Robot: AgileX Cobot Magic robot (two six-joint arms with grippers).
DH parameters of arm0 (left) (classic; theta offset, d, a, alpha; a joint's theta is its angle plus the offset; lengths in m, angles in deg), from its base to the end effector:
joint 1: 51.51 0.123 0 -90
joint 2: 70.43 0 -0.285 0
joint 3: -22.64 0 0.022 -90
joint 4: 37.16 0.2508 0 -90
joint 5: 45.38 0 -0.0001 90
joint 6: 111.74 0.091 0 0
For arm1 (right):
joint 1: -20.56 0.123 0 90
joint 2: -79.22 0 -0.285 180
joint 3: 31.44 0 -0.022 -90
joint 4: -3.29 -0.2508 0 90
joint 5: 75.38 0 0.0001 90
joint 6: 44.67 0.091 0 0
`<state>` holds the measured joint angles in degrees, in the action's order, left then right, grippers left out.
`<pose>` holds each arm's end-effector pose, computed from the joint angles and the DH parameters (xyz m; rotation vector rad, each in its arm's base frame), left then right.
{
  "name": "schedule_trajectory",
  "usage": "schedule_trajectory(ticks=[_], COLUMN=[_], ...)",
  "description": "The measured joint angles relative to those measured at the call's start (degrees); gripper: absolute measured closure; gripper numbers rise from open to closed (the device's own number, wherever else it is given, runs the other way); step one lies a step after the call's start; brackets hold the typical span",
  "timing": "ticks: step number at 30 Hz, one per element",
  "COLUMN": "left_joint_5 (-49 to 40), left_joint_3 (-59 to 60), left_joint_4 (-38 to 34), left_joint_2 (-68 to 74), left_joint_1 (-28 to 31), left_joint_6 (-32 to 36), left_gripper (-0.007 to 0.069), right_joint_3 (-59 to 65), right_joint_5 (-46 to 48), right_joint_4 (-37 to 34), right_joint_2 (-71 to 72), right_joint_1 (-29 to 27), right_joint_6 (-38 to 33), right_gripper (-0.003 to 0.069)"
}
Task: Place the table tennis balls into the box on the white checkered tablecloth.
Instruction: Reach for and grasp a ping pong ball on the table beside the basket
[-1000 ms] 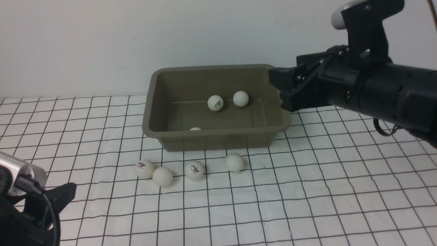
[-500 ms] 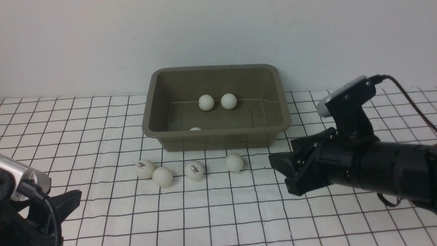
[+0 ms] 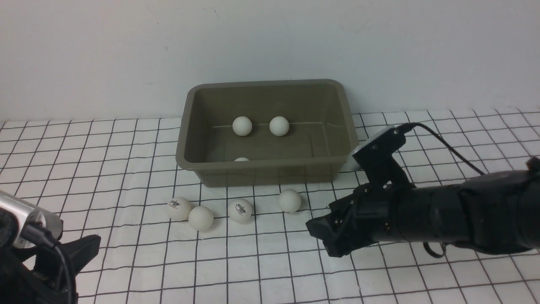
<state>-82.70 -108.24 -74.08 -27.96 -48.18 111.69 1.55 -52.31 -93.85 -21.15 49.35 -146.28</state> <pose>0.1139 -0.0266 0.2843 0.3836 2.0756 -0.2343 0.2569 0.1817 0.1929 -0.8493 2.1371 0.6812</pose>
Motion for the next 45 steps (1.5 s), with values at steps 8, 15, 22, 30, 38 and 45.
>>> schedule_trajectory(ticks=[8, 15, 22, 30, 38, 45], left_joint_5=[0.0, 0.0, 0.0, 0.0, 0.0, 0.0], left_joint_3=[-0.03, -0.03, -0.07, -0.07, -0.07, -0.07], left_joint_4=[0.0, 0.0, 0.0, 0.0, 0.0, 0.0], left_joint_2=[0.0, 0.0, 0.0, 0.0, 0.0, 0.0], left_joint_1=[0.0, 0.0, 0.0, 0.0, 0.0, 0.0], left_joint_6=[0.0, 0.0, 0.0, 0.0, 0.0, 0.0], left_gripper=[0.026, 0.026, 0.026, 0.026, 0.026, 0.026], right_joint_3=[-6.2, -9.79, -13.02, -15.7, -17.47, -18.77], right_joint_5=[1.42, 1.75, 1.4, -1.32, -0.65, 0.67], right_joint_4=[-1.92, -1.98, -1.98, -2.1, -2.1, -2.14], right_joint_2=[-7.91, -12.77, -16.03, -16.65, -19.81, -22.18], right_joint_1=[0.0, 0.0, 0.0, 0.0, 0.0, 0.0], right_joint_6=[-0.25, -0.62, -1.76, -2.0, -2.54, -2.54], right_gripper=[0.0223, 0.0219, 0.0218, 0.0218, 0.0218, 0.0218])
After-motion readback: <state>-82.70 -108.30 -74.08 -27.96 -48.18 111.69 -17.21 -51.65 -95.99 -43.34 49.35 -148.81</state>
